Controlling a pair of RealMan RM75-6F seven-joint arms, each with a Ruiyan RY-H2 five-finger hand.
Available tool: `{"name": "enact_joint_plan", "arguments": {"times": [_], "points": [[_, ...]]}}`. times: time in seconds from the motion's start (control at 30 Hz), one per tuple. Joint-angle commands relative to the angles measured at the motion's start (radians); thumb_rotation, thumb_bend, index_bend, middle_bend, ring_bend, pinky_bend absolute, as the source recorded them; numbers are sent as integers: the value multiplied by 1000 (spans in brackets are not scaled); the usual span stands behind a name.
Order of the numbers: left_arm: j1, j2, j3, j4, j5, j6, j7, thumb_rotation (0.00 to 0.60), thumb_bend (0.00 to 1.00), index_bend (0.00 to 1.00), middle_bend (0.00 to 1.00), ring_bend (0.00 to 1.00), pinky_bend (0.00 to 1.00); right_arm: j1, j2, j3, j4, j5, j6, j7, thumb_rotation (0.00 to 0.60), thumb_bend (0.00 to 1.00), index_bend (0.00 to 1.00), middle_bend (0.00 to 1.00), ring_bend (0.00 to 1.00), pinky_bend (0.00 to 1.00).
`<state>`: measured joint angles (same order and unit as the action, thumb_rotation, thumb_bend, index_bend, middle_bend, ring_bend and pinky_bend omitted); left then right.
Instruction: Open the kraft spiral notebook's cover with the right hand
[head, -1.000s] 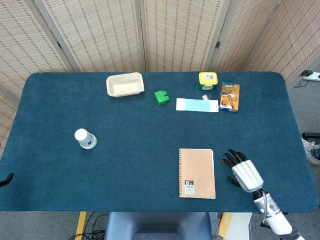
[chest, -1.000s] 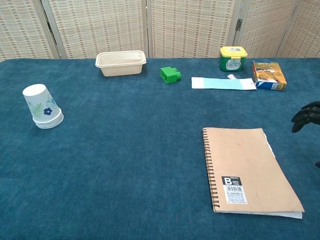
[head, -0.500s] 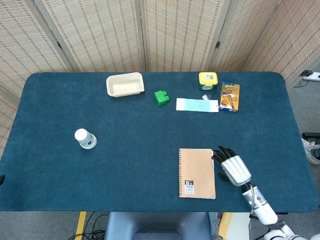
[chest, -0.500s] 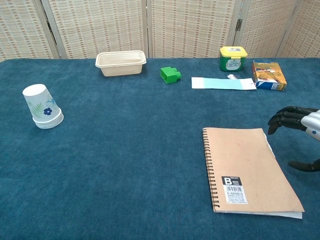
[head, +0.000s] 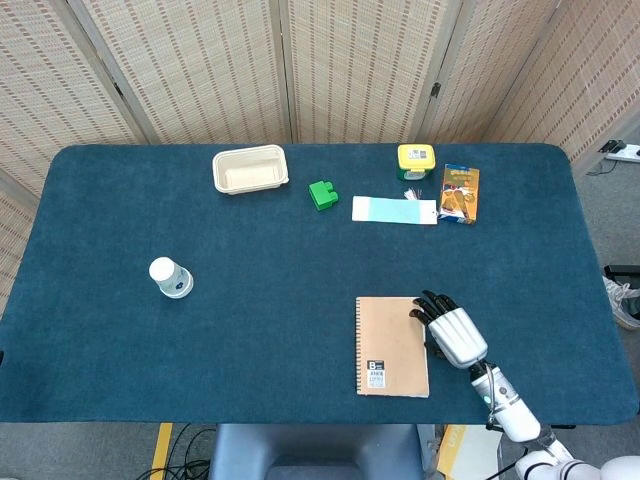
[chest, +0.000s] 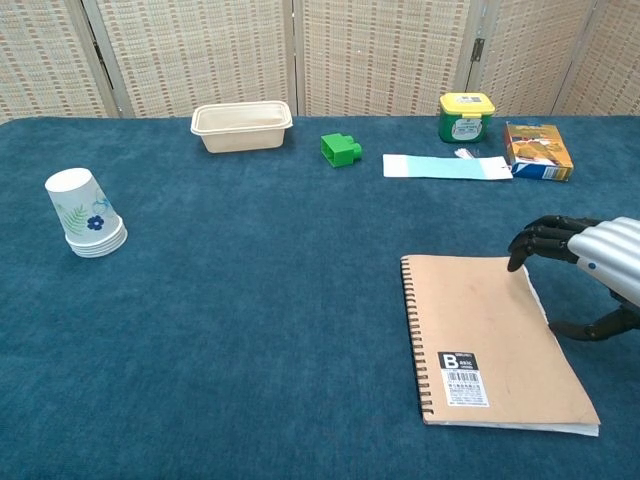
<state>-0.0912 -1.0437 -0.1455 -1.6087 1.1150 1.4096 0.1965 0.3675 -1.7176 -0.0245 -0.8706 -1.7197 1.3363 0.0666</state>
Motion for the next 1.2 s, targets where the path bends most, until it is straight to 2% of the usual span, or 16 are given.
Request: {"name": "enact_joint_plan", "arguments": {"times": [0.03, 1.2], "points": [[0, 0, -1, 1, -4, -4, -2, 600, 260, 101, 72, 93, 205, -6, 6, -5, -5, 1, 13, -2, 600, 249, 309, 243, 136, 240], [-2, 3, -4, 0, -10, -16, -2, 600, 259, 101, 72, 93, 205, -1, 1, -31, 7, 28, 10, 17, 600, 249, 309, 238, 136, 240]]}}
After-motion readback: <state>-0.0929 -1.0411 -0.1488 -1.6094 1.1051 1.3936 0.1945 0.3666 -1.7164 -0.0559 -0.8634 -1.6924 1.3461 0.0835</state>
